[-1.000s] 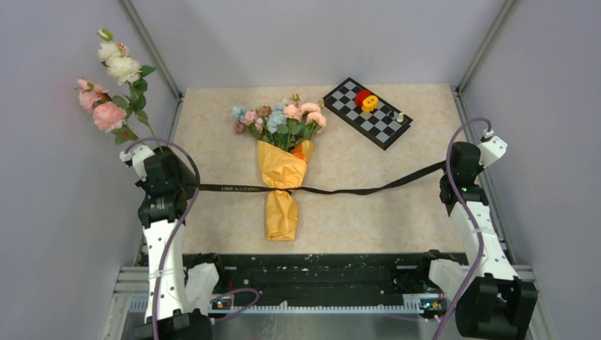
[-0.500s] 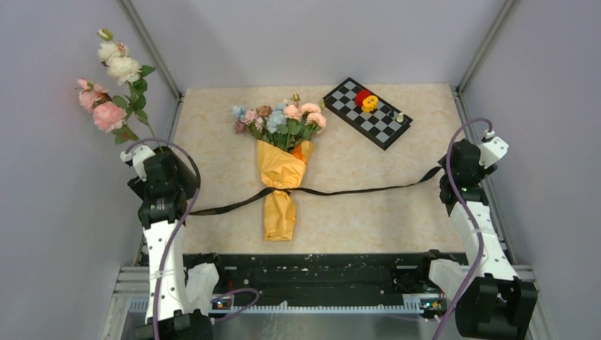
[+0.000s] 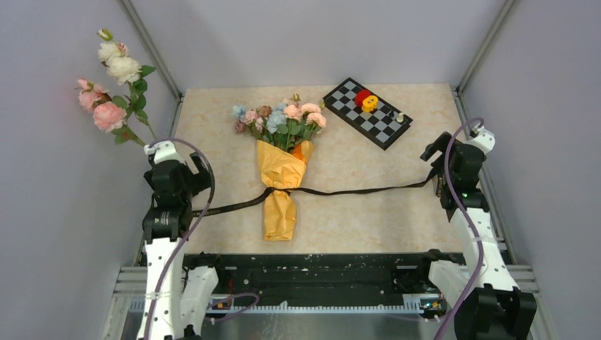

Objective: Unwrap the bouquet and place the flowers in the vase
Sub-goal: Untie the ribbon from the wrapping paper.

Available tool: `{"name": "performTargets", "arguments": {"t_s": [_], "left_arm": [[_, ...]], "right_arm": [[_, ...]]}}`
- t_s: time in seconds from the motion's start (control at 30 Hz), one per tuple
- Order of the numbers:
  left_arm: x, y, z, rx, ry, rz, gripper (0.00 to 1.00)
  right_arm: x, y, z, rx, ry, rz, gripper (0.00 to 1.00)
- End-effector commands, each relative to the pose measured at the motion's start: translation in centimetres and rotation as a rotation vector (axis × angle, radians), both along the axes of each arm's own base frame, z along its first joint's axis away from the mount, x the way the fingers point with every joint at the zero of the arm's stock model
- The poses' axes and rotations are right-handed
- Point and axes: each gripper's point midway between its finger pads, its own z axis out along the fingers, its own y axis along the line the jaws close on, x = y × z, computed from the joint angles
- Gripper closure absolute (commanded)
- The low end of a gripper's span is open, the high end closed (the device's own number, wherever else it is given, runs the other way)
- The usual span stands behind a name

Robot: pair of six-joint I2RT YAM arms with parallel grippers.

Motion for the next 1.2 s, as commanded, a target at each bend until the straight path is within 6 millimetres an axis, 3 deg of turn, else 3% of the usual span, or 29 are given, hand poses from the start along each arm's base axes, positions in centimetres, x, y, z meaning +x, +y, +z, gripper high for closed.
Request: {"name": "performTargets", "arguments": {"t_s": [0.0, 0.2, 0.33, 0.43, 0.63, 0.8, 0.97, 1.17], "left_arm": [[1.1, -3.8, 1.1, 0.028, -0.051, -0.195, 0.01], [1.7, -9.6, -1.0, -0.044, 0.037, -0.433, 0.01], [2.5, -15.8, -2.6, -0.228, 0.103, -0.676, 0.01], [3.9, -18.0, -2.2, -0.310, 0.125, -0.744, 0.01], [7.1, -20.5, -0.5, -0.410, 0.109, -0.795, 0.01], [9.0, -21.4, -0.6, -0.444, 0.102, -0.809, 0.01], [9.5, -21.0, -2.4, -0.419, 0.148, -0.794, 0.01], [9.5, -20.2, -3.4, -0.372, 0.171, -0.774, 0.01]], "right_arm": [[1.0, 5.2, -0.3, 0.066, -0.031, 0.253, 0.16], [-0.3, 14.0, -2.6, 0.127, 0.013, 0.517, 0.15], [-1.5, 20.5, -3.3, 0.185, 0.015, 0.696, 0.16], [-2.7, 25.1, -3.8, 0.229, 0.023, 0.814, 0.16], [-6.0, 33.6, -6.1, 0.257, 0.100, 1.006, 0.18], [-8.9, 39.2, -7.3, 0.285, 0.133, 1.124, 0.21], [-11.3, 42.6, -9.0, 0.346, 0.188, 1.221, 0.27], [-12.7, 44.6, -9.5, 0.357, 0.214, 1.285, 0.28]]}}
